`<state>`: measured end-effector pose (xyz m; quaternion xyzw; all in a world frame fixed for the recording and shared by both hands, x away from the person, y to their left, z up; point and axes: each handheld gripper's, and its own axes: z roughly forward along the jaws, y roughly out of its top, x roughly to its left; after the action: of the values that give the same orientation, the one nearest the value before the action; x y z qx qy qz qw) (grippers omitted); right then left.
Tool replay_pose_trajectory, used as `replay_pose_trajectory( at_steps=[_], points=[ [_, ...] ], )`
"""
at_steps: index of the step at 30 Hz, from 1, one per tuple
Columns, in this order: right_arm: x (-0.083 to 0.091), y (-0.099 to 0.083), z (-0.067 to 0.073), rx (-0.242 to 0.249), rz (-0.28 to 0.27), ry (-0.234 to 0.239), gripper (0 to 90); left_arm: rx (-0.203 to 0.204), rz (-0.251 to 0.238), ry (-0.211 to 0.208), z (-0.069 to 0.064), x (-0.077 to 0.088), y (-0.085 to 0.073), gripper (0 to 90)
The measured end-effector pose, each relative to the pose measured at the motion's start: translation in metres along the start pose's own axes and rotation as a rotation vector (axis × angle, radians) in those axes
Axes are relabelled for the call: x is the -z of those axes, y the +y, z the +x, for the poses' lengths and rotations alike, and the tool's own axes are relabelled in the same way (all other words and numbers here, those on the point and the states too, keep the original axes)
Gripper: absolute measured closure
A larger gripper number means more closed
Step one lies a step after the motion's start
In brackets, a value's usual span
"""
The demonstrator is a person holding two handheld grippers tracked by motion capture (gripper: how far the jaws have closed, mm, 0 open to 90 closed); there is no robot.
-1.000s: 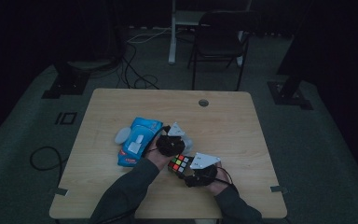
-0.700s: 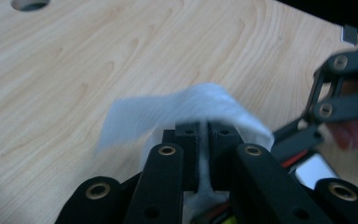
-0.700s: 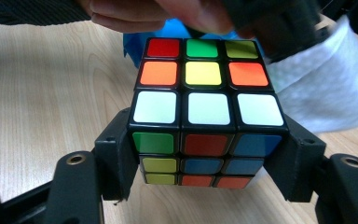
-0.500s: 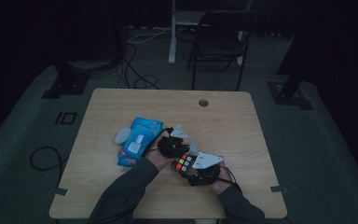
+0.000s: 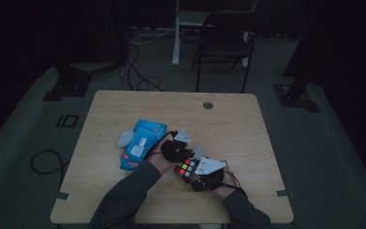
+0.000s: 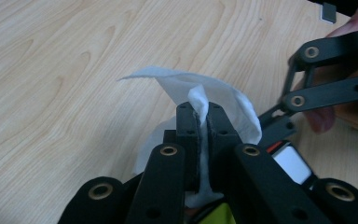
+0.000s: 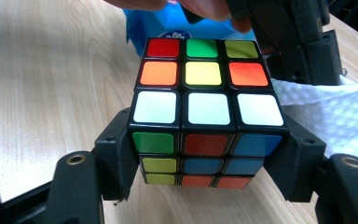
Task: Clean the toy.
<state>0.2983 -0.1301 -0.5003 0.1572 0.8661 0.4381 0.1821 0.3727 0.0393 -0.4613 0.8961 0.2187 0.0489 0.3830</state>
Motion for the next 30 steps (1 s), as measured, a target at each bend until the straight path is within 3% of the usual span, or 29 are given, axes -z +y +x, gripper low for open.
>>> replay_pose_trajectory(
  at_steps=[10,17,23,30],
  points=[
    [0.009,-0.002,-0.004,0.005,-0.046,0.048,34.7,0.033,-0.052,-0.059,0.006,0.008,-0.005,87.2],
    [0.006,-0.001,-0.004,0.036,-0.021,0.056,34.7,0.011,-0.047,-0.098,0.003,0.007,-0.003,87.3],
    [0.003,0.0,-0.005,0.047,-0.022,0.063,34.7,0.025,-0.061,-0.133,0.005,0.01,-0.002,87.4],
    [0.002,0.001,-0.003,0.054,-0.02,0.053,34.7,0.017,-0.052,-0.125,0.004,0.01,-0.001,87.4]
  ],
)
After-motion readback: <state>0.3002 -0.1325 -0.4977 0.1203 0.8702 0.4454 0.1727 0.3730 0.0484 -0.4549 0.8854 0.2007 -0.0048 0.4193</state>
